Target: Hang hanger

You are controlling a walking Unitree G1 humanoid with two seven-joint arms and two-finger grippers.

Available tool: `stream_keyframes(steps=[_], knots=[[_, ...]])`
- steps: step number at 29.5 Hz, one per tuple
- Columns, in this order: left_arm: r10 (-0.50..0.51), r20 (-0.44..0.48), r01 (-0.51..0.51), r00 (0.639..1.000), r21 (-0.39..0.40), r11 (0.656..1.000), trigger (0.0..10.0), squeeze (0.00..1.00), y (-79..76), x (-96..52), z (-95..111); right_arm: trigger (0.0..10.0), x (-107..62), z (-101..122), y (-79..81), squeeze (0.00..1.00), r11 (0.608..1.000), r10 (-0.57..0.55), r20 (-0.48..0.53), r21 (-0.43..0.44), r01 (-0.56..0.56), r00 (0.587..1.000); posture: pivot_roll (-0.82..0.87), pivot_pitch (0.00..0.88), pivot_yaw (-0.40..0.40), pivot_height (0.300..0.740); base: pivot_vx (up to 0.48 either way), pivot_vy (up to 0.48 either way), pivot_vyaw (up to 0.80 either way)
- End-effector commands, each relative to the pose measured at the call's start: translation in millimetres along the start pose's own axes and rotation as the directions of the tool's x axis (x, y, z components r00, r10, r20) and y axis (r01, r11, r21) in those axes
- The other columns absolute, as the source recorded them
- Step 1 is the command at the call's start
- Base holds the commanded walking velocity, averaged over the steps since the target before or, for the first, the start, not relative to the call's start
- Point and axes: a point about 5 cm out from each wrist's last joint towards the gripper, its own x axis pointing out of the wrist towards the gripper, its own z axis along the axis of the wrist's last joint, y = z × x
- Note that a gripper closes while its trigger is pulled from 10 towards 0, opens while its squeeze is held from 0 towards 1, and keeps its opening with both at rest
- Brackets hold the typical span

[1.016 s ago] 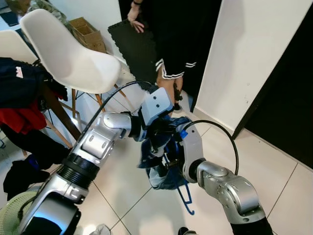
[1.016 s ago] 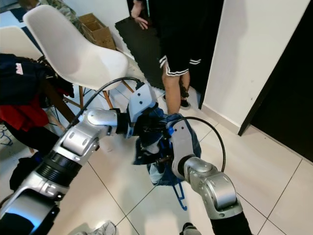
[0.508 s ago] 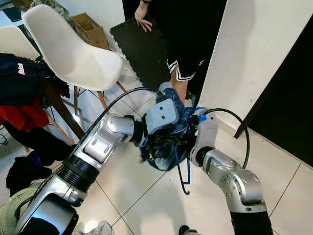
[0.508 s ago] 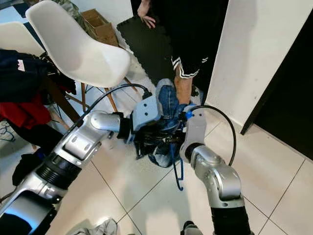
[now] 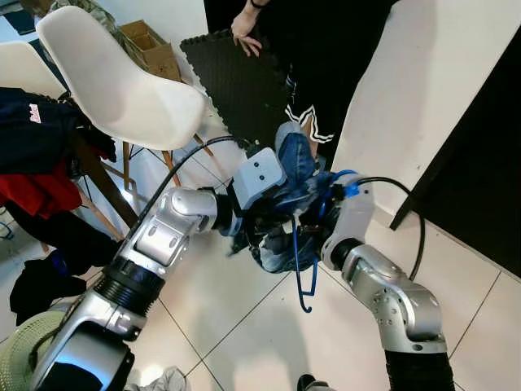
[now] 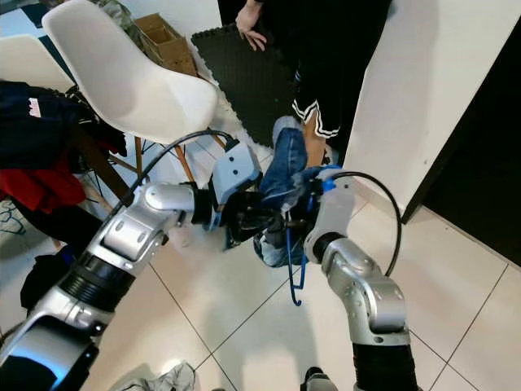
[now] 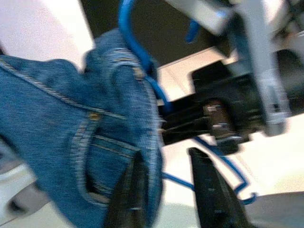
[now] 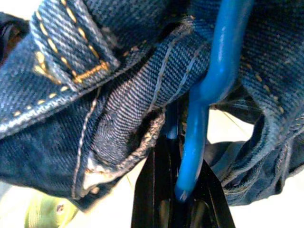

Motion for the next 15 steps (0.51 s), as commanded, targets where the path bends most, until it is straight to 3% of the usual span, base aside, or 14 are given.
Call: stream_keyframes(steps=[1, 3, 5, 14, 15], knots=[[-0.042, 0.016, 0.043, 0.999, -0.030, 0.999, 10.0, 1.00, -7.3, 0.5, -1.8, 10.0, -1.1, 14.3, 8.1, 0.00, 0.999, 0.048, 0.087, 0.006, -0.049, 0.995, 0.07, 0.248, 0.064, 0.740, 0.000, 0.000, 0.00], [-0.122, 0.023, 0.123, 0.992, -0.038, 0.992, 10.0, 1.00, -19.3, 1.6, -2.1, 10.0, -1.2, 20.4, 10.1, 0.00, 0.998, 0.063, 0.123, 0.015, -0.066, 0.990, 0.07, 0.244, 0.063, 0.740, 0.000, 0.000, 0.00], [-0.129, 0.019, 0.130, 0.991, -0.034, 0.991, 10.0, 1.00, -21.1, 1.4, -2.2, 10.0, -1.2, 22.2, 9.9, 0.00, 0.998, 0.067, 0.132, 0.007, -0.069, 0.989, 0.07, 0.244, 0.059, 0.740, 0.000, 0.000, 0.00], [-0.122, 0.067, 0.125, 0.990, -0.032, 0.992, 10.0, 1.00, -14.5, -10.7, 11.7, 10.0, -2.1, 28.9, 1.5, 0.00, 0.996, 0.072, 0.159, -0.057, -0.064, 0.985, 0.07, 0.244, 0.050, 0.740, 0.000, 0.000, 0.00], [-0.143, 0.070, 0.145, 0.987, -0.027, 0.989, 10.0, 0.00, -14.3, -17.2, 14.9, 10.0, -3.2, 32.0, -1.8, 0.00, 0.995, 0.075, 0.169, -0.072, -0.064, 0.983, 0.07, 0.244, 0.049, 0.740, 0.000, 0.000, 0.00]])
